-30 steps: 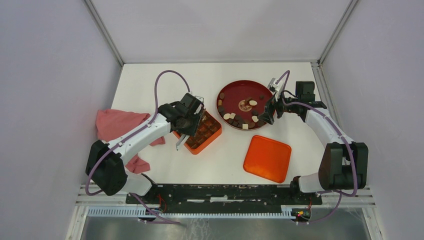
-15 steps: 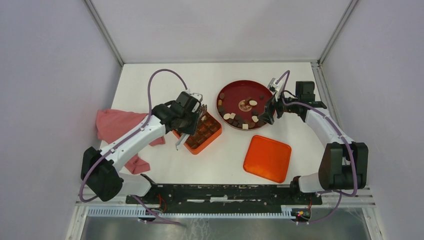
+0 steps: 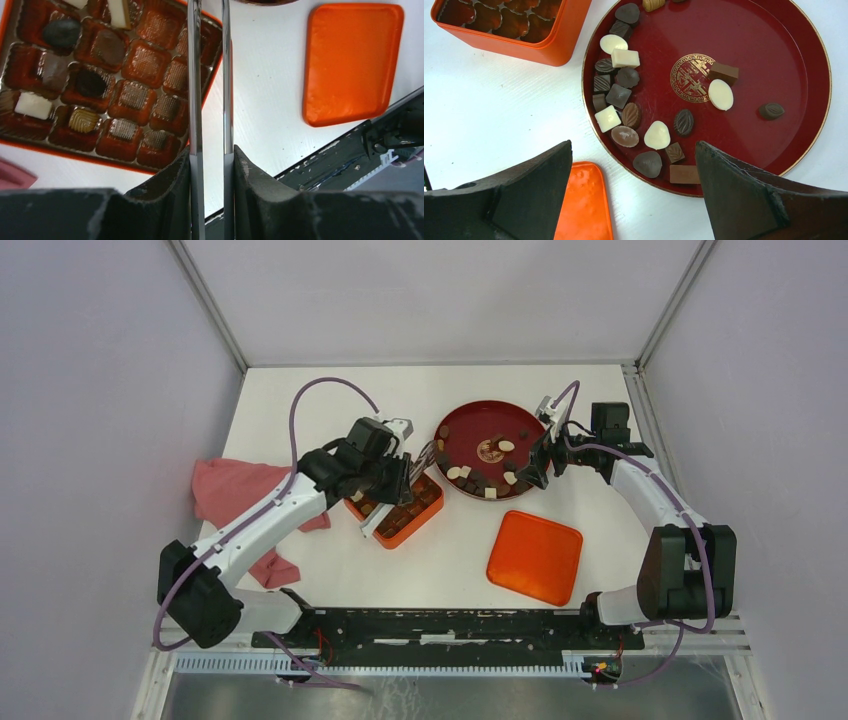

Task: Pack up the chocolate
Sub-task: Place the fake chocolate in the packing box, then pick up the fake chocolate from the plate.

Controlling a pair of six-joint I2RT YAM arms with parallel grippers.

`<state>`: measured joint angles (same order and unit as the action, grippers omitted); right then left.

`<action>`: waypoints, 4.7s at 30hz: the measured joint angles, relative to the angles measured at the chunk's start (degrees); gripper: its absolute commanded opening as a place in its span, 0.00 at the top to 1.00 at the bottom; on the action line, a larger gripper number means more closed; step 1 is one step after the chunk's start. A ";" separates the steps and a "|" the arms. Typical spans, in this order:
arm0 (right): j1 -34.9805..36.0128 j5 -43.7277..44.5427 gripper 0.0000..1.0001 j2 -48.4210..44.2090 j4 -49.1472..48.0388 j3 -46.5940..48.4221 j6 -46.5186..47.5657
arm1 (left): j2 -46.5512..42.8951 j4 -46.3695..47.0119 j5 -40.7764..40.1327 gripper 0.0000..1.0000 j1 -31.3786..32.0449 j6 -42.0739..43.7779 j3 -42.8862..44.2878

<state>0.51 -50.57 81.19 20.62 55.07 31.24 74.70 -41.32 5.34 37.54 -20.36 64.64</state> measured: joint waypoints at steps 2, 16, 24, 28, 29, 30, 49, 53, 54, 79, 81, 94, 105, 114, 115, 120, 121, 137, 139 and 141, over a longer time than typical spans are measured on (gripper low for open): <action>0.00 0.00 0.02 0.00 0.00 0.00 0.00 | 0.52 1.07 1.40 0.64 0.00 -0.37 0.15; 0.00 0.00 0.02 0.00 0.00 0.00 0.02 | 9.62 3.74 4.13 0.64 2.51 -1.27 3.50; 0.00 0.00 0.02 0.00 0.02 0.00 0.04 | 18.47 0.13 -0.26 0.63 6.73 -1.73 11.26; 0.00 0.00 0.02 0.00 0.02 0.00 0.04 | 22.21 -3.48 -3.52 0.62 8.15 -1.81 15.74; 0.00 0.00 0.02 0.00 0.02 0.00 0.04 | 22.97 -4.07 -4.04 0.62 8.37 -1.84 16.74; 0.00 0.00 0.02 0.00 0.02 0.00 0.04 | 23.82 -4.70 -4.70 0.62 8.61 -1.81 17.84; 0.00 0.00 0.02 0.00 0.04 0.00 0.09 | 35.10 -14.49 -9.79 0.56 10.88 -1.18 30.84; 0.00 0.00 0.02 0.00 0.02 0.00 0.09 | 35.47 -15.08 -9.79 0.56 10.97 -0.90 31.36; 0.00 0.00 0.02 0.00 0.04 0.00 0.09 | 35.47 -15.28 -9.79 0.56 10.99 -0.85 31.43; 0.00 0.00 0.02 0.00 0.04 0.00 0.11 | 39.08 -18.43 -11.52 0.89 11.74 -0.72 34.99; 0.00 0.00 0.02 0.00 0.04 0.00 0.11 | 39.08 -18.58 -11.58 0.92 11.74 -0.72 35.47; 0.00 0.00 0.02 -0.04 0.04 0.00 0.11 | 38.62 -18.56 -12.87 0.98 11.74 -0.72 36.02; 0.00 0.00 0.02 -0.42 0.04 0.00 0.11 | 33.88 -16.76 -12.22 0.98 11.74 -0.74 35.82; 0.00 0.00 0.02 -0.46 0.04 0.00 0.11 | 26.69 -14.58 -10.62 0.98 11.74 -0.81 32.30; 0.00 0.00 0.02 -0.46 0.04 0.00 0.11 | 25.88 -14.36 -10.56 0.98 11.74 -0.81 31.61; 0.00 -0.22 0.02 -0.46 0.07 0.00 0.13 | 23.04 -13.97 -10.21 0.98 11.74 -0.85 28.63; 0.00 -0.52 0.02 -0.46 0.09 0.00 0.22 | 22.36 -13.86 -10.25 0.98 11.74 -0.85 27.82; 11.98 -4.35 0.02 -7.06 -4.33 -6.73 7.17 | 6.32 -12.52 -11.17 0.98 0.42 -1.20 18.93; 15.28 -2.78 0.02 -6.93 -4.94 -6.71 8.28 | 4.81 -12.20 -10.67 0.98 -1.33 -1.20 17.73; 18.32 -0.90 0.02 -6.27 -6.21 -6.67 8.37 | 3.08 -12.24 -10.14 0.98 -2.23 -1.20 16.15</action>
<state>18.83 -51.46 74.91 14.41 48.40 39.62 77.78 -53.56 -4.80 35.31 -21.56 80.79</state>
